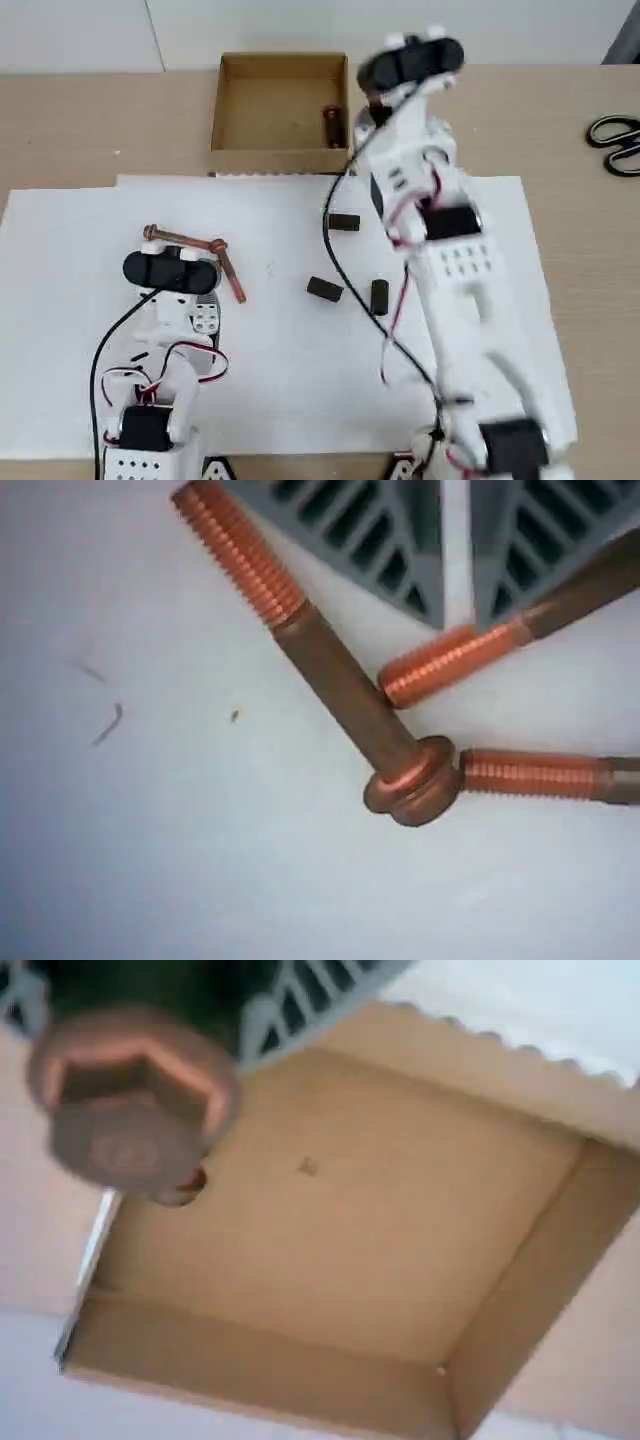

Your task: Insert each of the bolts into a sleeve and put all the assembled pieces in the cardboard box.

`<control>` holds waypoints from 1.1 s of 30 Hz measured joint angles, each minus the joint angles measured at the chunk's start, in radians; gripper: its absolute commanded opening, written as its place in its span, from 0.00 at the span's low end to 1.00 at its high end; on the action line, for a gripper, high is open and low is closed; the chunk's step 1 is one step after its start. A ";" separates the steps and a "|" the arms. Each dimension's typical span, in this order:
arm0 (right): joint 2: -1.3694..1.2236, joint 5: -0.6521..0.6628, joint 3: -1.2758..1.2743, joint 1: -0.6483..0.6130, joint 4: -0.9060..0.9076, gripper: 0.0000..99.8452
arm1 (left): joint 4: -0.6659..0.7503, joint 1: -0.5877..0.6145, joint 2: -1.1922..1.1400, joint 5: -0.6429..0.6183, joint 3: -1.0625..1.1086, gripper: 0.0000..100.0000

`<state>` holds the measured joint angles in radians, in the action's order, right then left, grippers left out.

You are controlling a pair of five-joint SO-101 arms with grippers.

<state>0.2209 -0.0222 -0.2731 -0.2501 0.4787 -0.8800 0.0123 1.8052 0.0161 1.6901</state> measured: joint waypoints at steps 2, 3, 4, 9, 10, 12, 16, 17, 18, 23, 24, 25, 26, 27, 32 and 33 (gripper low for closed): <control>-0.163 0.000 0.147 0.002 0.000 0.00 | 0.000 0.003 0.000 0.000 0.000 0.01; -0.245 0.000 0.219 0.002 0.000 0.00 | 0.000 0.003 0.000 0.000 0.000 0.01; -0.322 0.000 0.290 0.002 0.000 0.00 | 0.000 0.005 0.000 0.000 0.000 0.01; -0.680 0.000 0.614 -0.002 0.000 0.00 | 0.000 0.005 0.000 0.000 0.000 0.01; -0.741 0.000 0.671 -0.005 0.000 0.00 | 0.000 0.005 0.000 0.000 0.000 0.01; -0.848 0.000 0.776 -0.015 0.002 0.00 | 0.000 0.005 0.000 0.000 0.000 0.01; -1.000 0.026 0.962 -0.058 0.054 0.00 | 0.000 0.005 0.000 0.000 0.000 0.01; -1.026 0.028 0.997 -0.068 0.066 0.00 | 0.000 0.005 0.000 0.000 0.000 0.01; -1.051 0.031 1.030 -0.075 0.075 0.00 | 0.000 0.005 0.000 0.000 0.000 0.01; -1.122 0.034 1.155 -0.074 0.144 0.11 | 0.000 0.005 0.000 0.000 0.000 0.01; -1.128 0.034 1.169 -0.074 0.170 0.15 | 0.000 0.005 0.000 0.000 0.000 0.01; -1.131 0.034 1.180 -0.074 0.198 0.18 | 0.000 0.005 0.000 0.000 0.000 0.01; -1.131 0.034 1.186 -0.077 0.227 0.21 | 0.000 0.005 0.000 0.000 0.000 0.01; -1.131 0.034 1.192 -0.078 0.252 0.23 | 0.000 0.005 0.000 0.000 0.000 0.01; -1.129 0.035 1.232 -0.077 0.328 0.24 | 0.000 0.005 0.000 0.000 0.000 0.01; -1.129 0.035 1.243 -0.077 0.344 0.24 | 0.000 0.005 0.000 0.000 0.000 0.01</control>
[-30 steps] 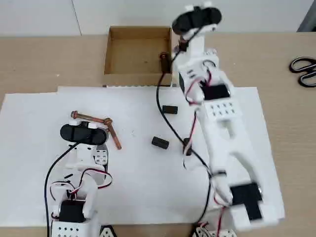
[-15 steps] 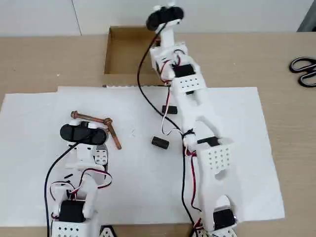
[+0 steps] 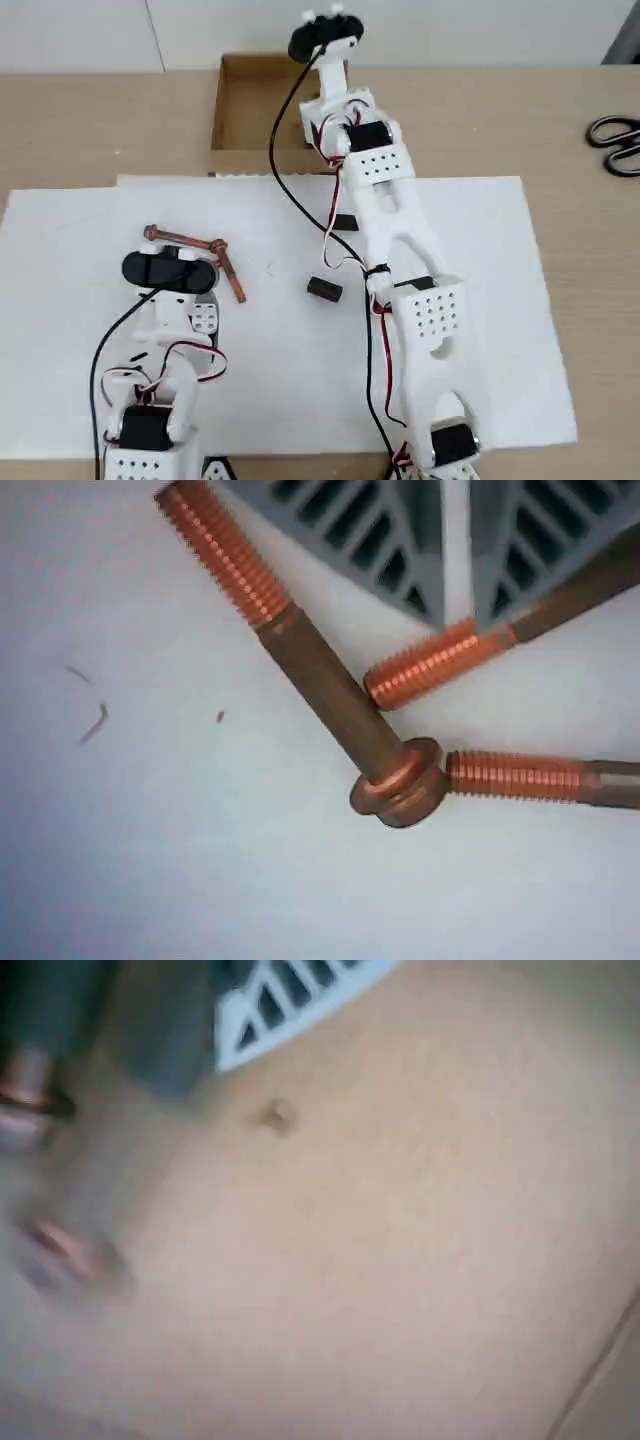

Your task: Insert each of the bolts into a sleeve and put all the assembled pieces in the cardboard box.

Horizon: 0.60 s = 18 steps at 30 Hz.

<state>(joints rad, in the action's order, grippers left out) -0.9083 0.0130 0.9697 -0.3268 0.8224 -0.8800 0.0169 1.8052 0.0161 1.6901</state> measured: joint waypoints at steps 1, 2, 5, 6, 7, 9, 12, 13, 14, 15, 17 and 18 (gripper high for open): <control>0.000 0.000 0.018 0.000 0.017 0.23 | 0.000 0.000 0.000 0.000 0.000 0.01; 0.000 0.000 0.041 0.000 0.040 0.23 | 0.000 0.000 0.000 0.000 0.000 0.01; 0.000 0.000 0.132 -0.002 0.138 0.23 | 0.000 0.000 0.000 0.000 0.000 0.01; 0.000 0.000 0.169 -0.002 0.186 0.23 | 0.000 0.000 0.000 0.000 0.000 0.01; 0.000 0.000 0.210 -0.002 0.235 0.23 | 0.000 0.000 0.000 0.000 0.000 0.01; 0.000 0.000 0.284 0.000 0.339 0.23 | 0.000 0.000 0.000 0.000 0.000 0.01; 0.000 0.000 0.358 -0.002 0.471 0.23 | 0.000 0.000 0.000 0.000 0.000 0.01; 0.000 0.000 0.371 -0.002 0.512 0.23 | 0.000 0.000 0.000 0.000 0.000 0.01; 0.000 0.000 0.384 -0.002 0.552 0.23 | 0.000 0.000 0.000 0.000 0.000 0.01; 0.000 0.000 0.391 -0.002 0.591 0.23 | 0.000 0.000 0.000 0.000 0.000 0.01; 0.000 0.000 0.402 -0.002 0.663 0.23 | 0.000 0.000 0.000 0.000 0.000 0.01; 0.000 0.000 0.408 -0.002 0.700 0.23 | 0.000 0.000 0.000 0.000 0.000 0.01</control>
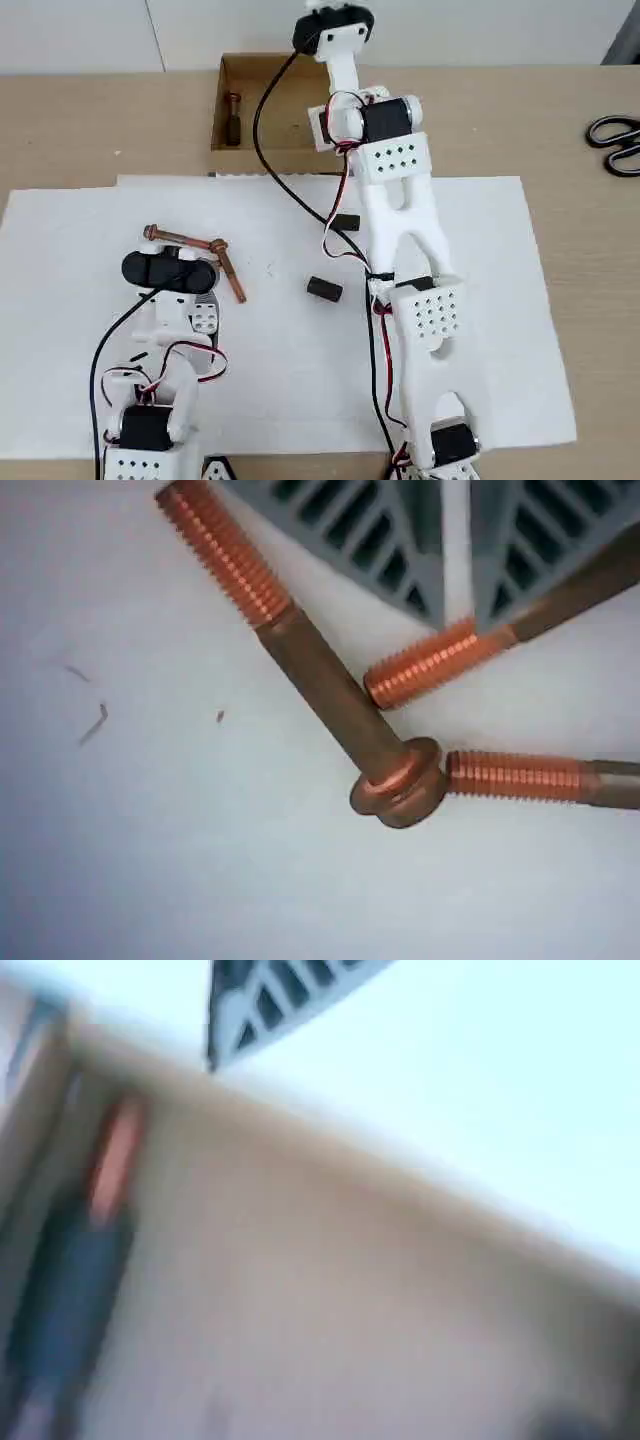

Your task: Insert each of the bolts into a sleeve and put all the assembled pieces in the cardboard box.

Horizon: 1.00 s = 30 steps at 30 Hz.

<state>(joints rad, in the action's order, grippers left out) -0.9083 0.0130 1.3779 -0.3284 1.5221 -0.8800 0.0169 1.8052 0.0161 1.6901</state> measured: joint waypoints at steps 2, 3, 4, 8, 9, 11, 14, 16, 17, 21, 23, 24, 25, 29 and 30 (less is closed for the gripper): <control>0.000 0.000 0.017 0.000 0.077 0.23 | 0.000 0.000 0.000 0.000 0.000 0.01; 0.000 0.000 0.020 0.000 0.109 0.23 | 0.000 0.000 0.000 0.000 0.000 0.01; 0.000 0.000 0.021 0.000 0.127 0.23 | 0.000 0.000 0.000 0.000 0.000 0.01; 0.000 0.000 0.021 0.000 0.158 0.23 | 0.000 0.000 0.000 0.000 0.000 0.01; 0.000 0.000 0.021 0.000 0.161 0.23 | 0.000 0.000 0.000 0.000 0.000 0.01; 0.000 0.000 0.011 0.000 0.167 0.22 | 0.000 0.000 0.000 0.000 0.000 0.01; 0.038 0.000 -0.069 0.000 0.170 0.18 | 0.000 0.000 0.000 0.000 0.000 0.01; 0.112 0.000 -0.152 0.000 0.170 0.18 | 0.000 0.000 0.000 0.000 0.000 0.01; 0.160 0.000 -0.201 0.000 0.170 0.18 | 0.000 0.000 0.000 0.000 0.000 0.01; 0.354 0.000 -0.430 0.000 0.170 0.18 | 0.000 0.000 0.000 0.000 0.000 0.01; 0.439 -0.006 -0.546 0.000 0.170 0.18 | 0.000 0.000 0.000 0.000 0.000 0.01; 0.479 -0.021 -0.603 0.000 0.170 0.18 | 0.000 0.000 0.000 0.000 0.000 0.01; 0.517 -0.040 -0.657 0.000 0.170 0.18 | 0.000 0.000 0.000 0.000 0.000 0.01; 0.638 -0.112 -0.844 0.000 0.170 0.18 | 0.000 0.000 0.000 0.000 0.000 0.01; 0.658 -0.133 -0.888 0.000 0.170 0.18 | 0.000 0.000 0.000 0.000 0.000 0.01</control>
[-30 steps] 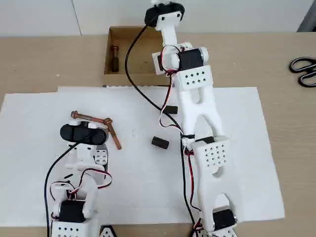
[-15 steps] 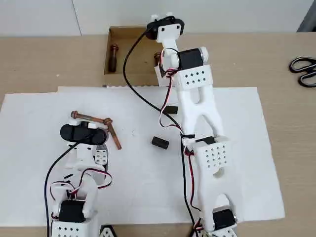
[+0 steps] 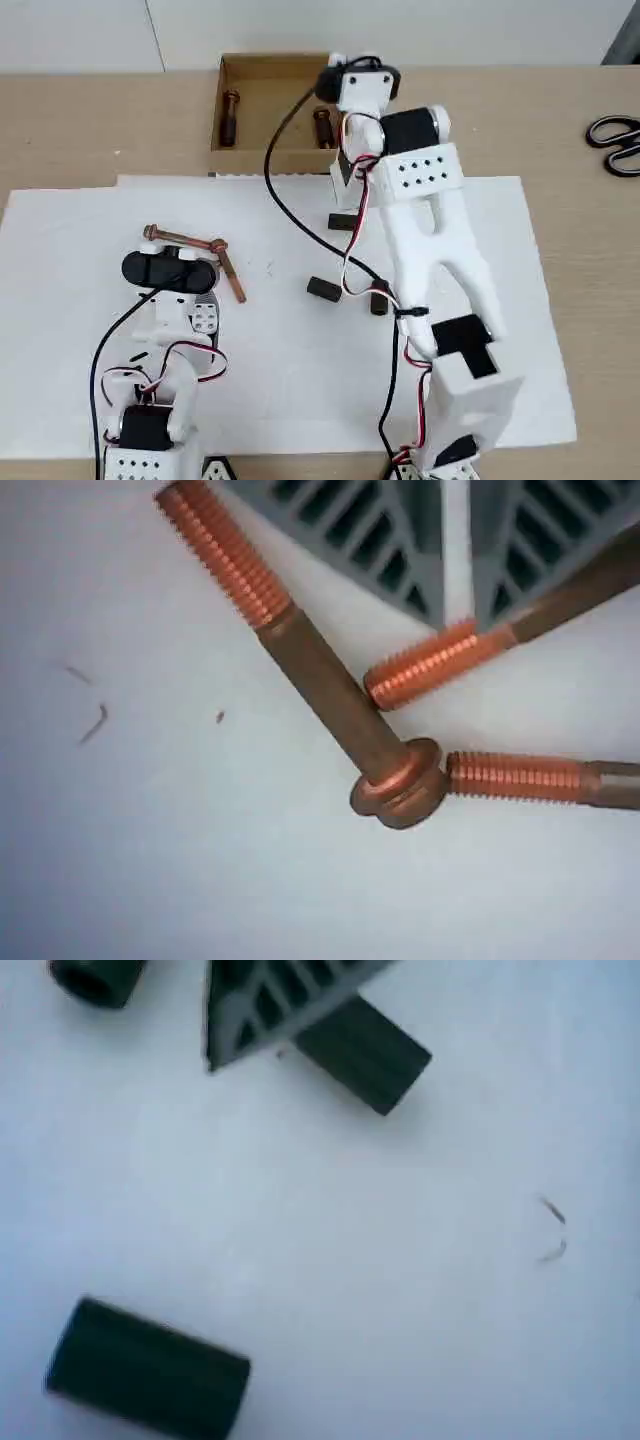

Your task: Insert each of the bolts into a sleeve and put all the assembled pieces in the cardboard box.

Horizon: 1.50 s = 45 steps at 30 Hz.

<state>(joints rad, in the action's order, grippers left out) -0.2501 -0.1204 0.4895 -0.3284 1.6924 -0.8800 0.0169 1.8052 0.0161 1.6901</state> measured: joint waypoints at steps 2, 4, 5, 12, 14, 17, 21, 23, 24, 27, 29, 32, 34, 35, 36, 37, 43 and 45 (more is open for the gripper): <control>0.031 -0.041 -0.074 0.000 0.000 0.18 | 0.000 0.000 0.000 0.000 0.000 0.01; 0.049 -0.077 -0.130 0.000 0.000 0.18 | 0.000 0.000 0.000 0.000 0.000 0.01; 0.055 -0.091 -0.155 -0.005 0.000 0.18 | 0.000 0.000 0.000 0.000 0.000 0.01; 0.060 -0.107 -0.267 -0.061 -0.002 0.18 | 0.000 0.000 0.000 0.000 0.000 0.01; 0.060 -0.107 -0.301 -0.078 -0.003 0.18 | 0.000 0.000 0.000 0.000 0.000 0.01; 0.066 -0.107 -0.342 -0.086 -0.003 0.18 | 0.000 0.000 0.000 0.000 0.000 0.01; 0.135 -0.107 -0.410 -0.084 -0.003 0.18 | 0.000 0.000 0.000 0.000 0.000 0.01; 0.181 -0.107 -0.463 -0.086 -0.003 0.18 | 0.000 0.000 0.000 0.000 0.000 0.01; 0.203 -0.107 -0.489 -0.086 -0.003 0.18 | 0.000 0.000 0.000 0.000 0.000 0.01; 0.247 -0.107 -0.555 -0.086 -0.023 0.18 | 0.000 0.000 0.000 0.000 0.000 0.01; 0.259 -0.089 -0.598 -0.086 -0.048 0.18 | 0.000 0.000 0.000 0.000 0.000 0.01; 0.261 -0.064 -0.660 -0.086 -0.098 0.18 | 0.000 0.000 0.000 0.000 0.000 0.01; 0.261 -0.060 -0.695 -0.084 -0.141 0.18 | 0.000 0.000 0.000 0.000 0.000 0.01; 0.261 -0.057 -0.712 -0.081 -0.166 0.18 | 0.000 0.000 0.000 0.000 0.000 0.01; 0.261 -0.051 -0.730 -0.078 -0.186 0.18 | 0.000 0.000 0.000 0.000 0.000 0.01; 0.261 -0.043 -0.747 -0.078 -0.206 0.18 | 0.000 0.000 0.000 0.000 0.000 0.01; 0.261 -0.021 -0.839 -0.055 -0.313 0.18 | 0.000 0.000 0.000 0.000 0.000 0.01; 0.261 -0.018 -0.864 -0.035 -0.345 0.18 | 0.000 0.000 0.000 0.000 0.000 0.01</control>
<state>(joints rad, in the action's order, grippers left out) 0.0107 -0.1389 -0.3744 -0.3636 1.3472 -0.8800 0.0169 1.8052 0.0161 1.6901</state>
